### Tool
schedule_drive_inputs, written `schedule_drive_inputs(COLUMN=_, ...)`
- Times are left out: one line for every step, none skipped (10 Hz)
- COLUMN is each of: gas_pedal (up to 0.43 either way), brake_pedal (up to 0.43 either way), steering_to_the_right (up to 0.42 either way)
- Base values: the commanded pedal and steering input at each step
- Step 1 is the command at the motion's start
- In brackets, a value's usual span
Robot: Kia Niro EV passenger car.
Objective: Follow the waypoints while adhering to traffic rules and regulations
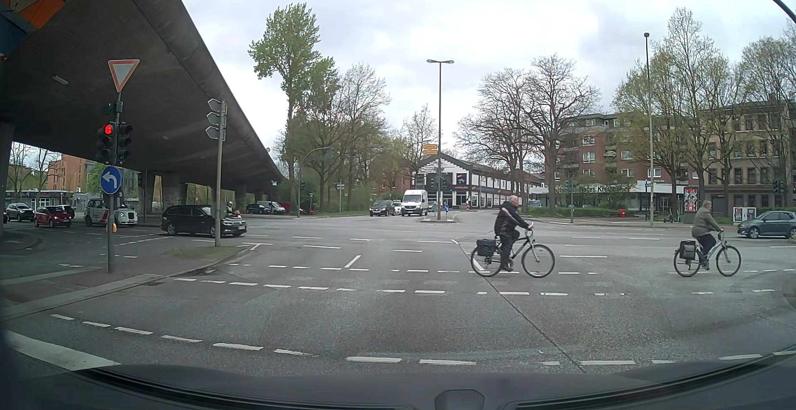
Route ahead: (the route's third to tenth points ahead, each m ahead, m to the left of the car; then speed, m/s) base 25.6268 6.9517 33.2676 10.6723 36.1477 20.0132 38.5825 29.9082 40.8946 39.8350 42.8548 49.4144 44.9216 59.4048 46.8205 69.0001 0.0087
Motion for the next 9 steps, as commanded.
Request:
schedule_drive_inputs(gas_pedal=0.000, brake_pedal=0.268, steering_to_the_right=-0.011)
schedule_drive_inputs(gas_pedal=0.000, brake_pedal=0.268, steering_to_the_right=-0.011)
schedule_drive_inputs(gas_pedal=0.000, brake_pedal=0.268, steering_to_the_right=-0.011)
schedule_drive_inputs(gas_pedal=0.000, brake_pedal=0.268, steering_to_the_right=-0.011)
schedule_drive_inputs(gas_pedal=0.000, brake_pedal=0.268, steering_to_the_right=-0.011)
schedule_drive_inputs(gas_pedal=0.000, brake_pedal=0.268, steering_to_the_right=-0.011)
schedule_drive_inputs(gas_pedal=0.000, brake_pedal=0.268, steering_to_the_right=-0.011)
schedule_drive_inputs(gas_pedal=0.000, brake_pedal=0.268, steering_to_the_right=-0.011)
schedule_drive_inputs(gas_pedal=0.000, brake_pedal=0.268, steering_to_the_right=-0.011)
